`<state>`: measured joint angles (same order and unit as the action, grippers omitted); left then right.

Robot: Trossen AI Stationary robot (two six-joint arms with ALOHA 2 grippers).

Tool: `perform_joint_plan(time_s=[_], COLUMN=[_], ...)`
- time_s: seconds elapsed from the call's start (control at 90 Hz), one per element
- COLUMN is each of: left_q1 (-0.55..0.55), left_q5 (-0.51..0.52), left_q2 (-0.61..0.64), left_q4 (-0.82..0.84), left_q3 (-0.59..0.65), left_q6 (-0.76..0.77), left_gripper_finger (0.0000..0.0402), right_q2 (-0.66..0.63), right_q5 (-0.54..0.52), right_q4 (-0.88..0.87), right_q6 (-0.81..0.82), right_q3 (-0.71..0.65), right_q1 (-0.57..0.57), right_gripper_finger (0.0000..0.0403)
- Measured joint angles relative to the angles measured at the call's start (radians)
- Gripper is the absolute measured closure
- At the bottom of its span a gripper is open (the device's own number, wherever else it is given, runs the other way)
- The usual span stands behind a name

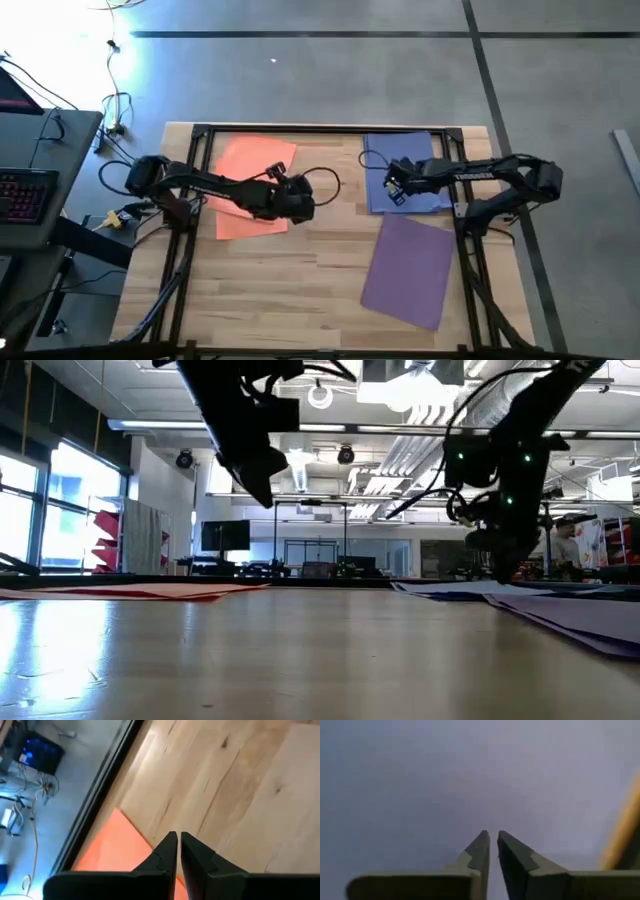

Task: Organize paper
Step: Stack the blue paper on top of the blue paper

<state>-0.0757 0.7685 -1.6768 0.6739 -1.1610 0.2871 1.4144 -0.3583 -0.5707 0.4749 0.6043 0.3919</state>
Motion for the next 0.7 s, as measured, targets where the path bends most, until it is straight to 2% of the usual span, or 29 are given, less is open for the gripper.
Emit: perform_joint_plan(time_s=[0.156,0.389,0.7], left_q1=[-0.001,0.017,0.044], left_q5=[-0.005,-0.027,-0.063], left_q2=[0.000,-0.001,-0.002], left_q4=[-0.016,-0.144,-0.250], left_q3=[0.053,0.100,0.101], left_q6=[0.030,-0.007,-0.028], left_gripper_finger=[0.0402,0.0402,0.0402], right_q2=[-0.004,0.001,0.056], right_q5=[0.074,0.131,0.131], right_q4=[0.213,0.386,0.604], right_q6=[0.073,0.112,0.091], right_q3=[-0.083,-0.103,-0.088], right_q1=[-0.004,-0.062,-0.123], right_gripper_finger=[0.0399,0.0403,0.0403])
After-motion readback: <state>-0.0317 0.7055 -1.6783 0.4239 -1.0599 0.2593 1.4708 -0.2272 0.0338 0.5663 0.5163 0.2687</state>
